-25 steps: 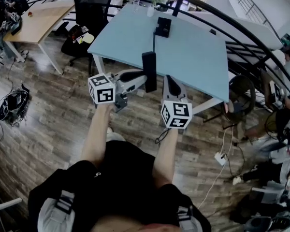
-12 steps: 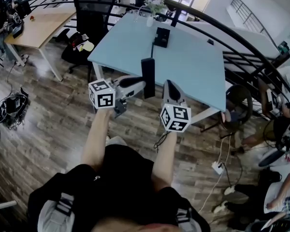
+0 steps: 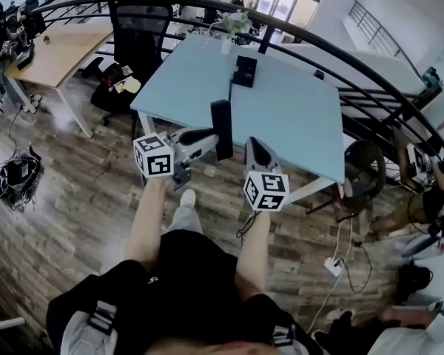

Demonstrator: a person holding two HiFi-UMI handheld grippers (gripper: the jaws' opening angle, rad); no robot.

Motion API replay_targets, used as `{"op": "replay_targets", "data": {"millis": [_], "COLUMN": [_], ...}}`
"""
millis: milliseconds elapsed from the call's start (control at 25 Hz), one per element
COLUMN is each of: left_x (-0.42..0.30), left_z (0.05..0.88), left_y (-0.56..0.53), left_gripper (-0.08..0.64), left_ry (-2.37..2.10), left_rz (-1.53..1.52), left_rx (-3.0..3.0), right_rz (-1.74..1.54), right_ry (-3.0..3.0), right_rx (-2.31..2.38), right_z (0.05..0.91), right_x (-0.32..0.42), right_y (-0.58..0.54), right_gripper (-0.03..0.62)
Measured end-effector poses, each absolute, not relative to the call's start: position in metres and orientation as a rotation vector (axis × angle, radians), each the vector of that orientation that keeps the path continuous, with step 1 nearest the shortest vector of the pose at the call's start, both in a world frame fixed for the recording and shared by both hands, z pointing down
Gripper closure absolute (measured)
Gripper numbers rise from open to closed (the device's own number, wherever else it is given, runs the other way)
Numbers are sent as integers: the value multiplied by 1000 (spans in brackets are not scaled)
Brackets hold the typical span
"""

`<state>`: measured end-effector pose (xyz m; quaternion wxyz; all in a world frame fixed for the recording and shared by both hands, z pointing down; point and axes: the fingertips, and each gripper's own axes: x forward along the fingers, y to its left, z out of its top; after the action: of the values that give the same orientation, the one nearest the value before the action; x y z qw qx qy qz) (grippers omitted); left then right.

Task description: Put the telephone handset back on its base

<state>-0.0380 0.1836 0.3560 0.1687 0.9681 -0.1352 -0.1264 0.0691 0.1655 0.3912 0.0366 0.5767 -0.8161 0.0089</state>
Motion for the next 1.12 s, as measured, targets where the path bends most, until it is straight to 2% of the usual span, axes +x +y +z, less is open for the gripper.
{"op": "replay_targets", "data": {"millis": [400, 1120], "left_x": [-15, -4], "left_z": [388, 438], "left_y": [78, -201], "left_gripper": [495, 497], "left_ry": [-324, -302], "left_rz": [-403, -293], "left_rx": [2668, 2503], "right_rz": [59, 336], "right_ry": [-2480, -2394], "right_rx": [1796, 1823], "right_z": [407, 463], "right_x": [101, 109], "right_y": [69, -213], "right_gripper": [598, 598]}}
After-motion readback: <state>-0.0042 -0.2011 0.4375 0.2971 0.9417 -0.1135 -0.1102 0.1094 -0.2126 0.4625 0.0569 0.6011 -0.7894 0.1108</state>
